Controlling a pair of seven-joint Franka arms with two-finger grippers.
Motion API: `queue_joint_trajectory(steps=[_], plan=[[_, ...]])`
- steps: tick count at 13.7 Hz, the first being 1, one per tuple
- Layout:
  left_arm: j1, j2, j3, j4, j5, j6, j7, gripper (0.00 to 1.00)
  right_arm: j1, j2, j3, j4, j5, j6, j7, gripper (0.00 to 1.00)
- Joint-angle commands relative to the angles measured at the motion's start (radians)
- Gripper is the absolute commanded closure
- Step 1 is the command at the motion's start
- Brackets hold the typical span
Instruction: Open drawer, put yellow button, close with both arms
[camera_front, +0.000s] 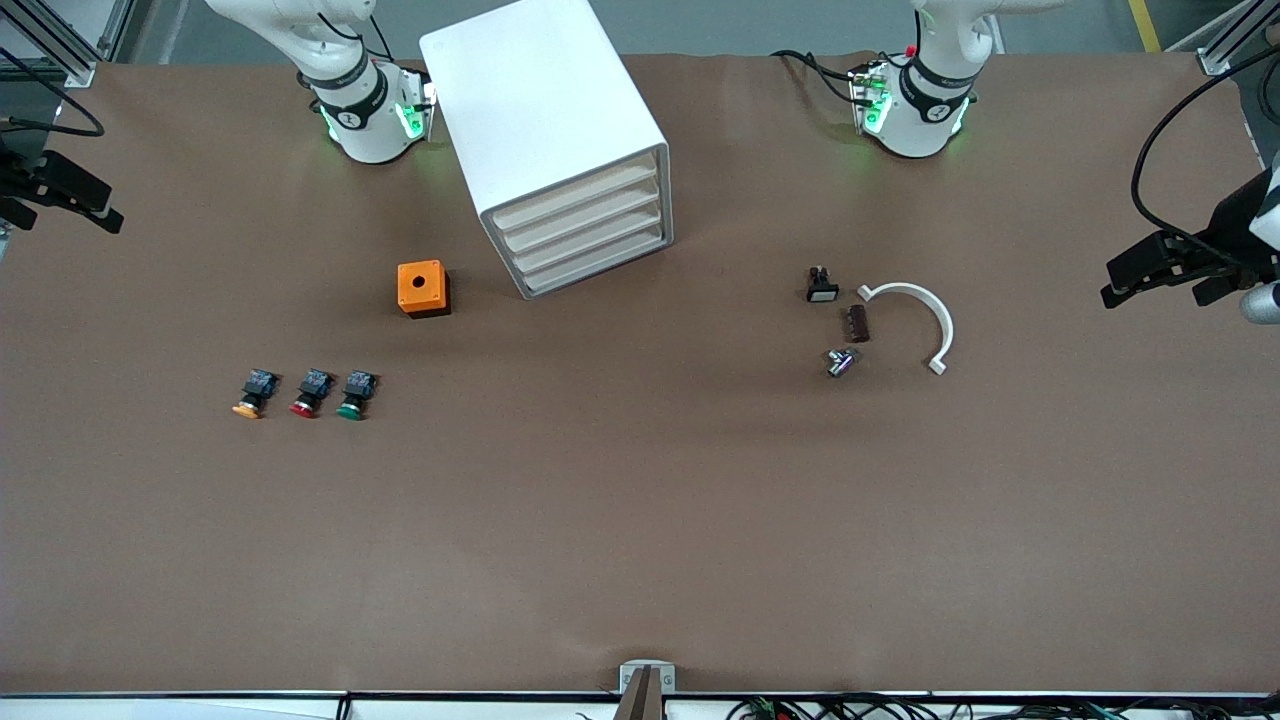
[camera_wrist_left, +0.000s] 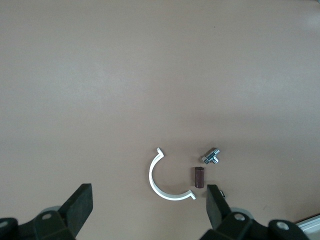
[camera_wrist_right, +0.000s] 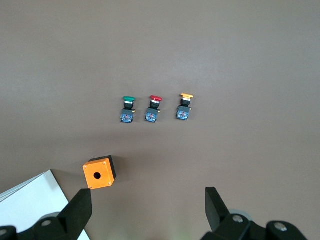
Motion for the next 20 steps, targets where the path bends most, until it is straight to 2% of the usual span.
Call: queue_joint_trajectory(steps=[1, 8, 15, 20], plan=[[0.001, 0.01, -0.003, 0.027, 0.011, -0.022, -0.004, 0.0, 0.004, -0.03, -0.002, -0.026, 0.009, -0.006, 0.002, 0.0], [0.009, 0.035, -0.003, 0.018, 0.009, -0.025, -0.002, 0.0, 0.006, -0.023, -0.002, -0.012, 0.009, -0.006, 0.001, 0.0], [-0.034, 0.169, -0.009, 0.021, 0.005, -0.027, -0.007, 0.0, 0.009, -0.011, -0.001, 0.009, -0.005, 0.006, 0.001, 0.0], [-0.065, 0.304, -0.009, 0.027, -0.113, 0.018, -0.071, 0.0, -0.008, 0.104, -0.004, 0.055, -0.006, 0.024, 0.002, 0.0]])
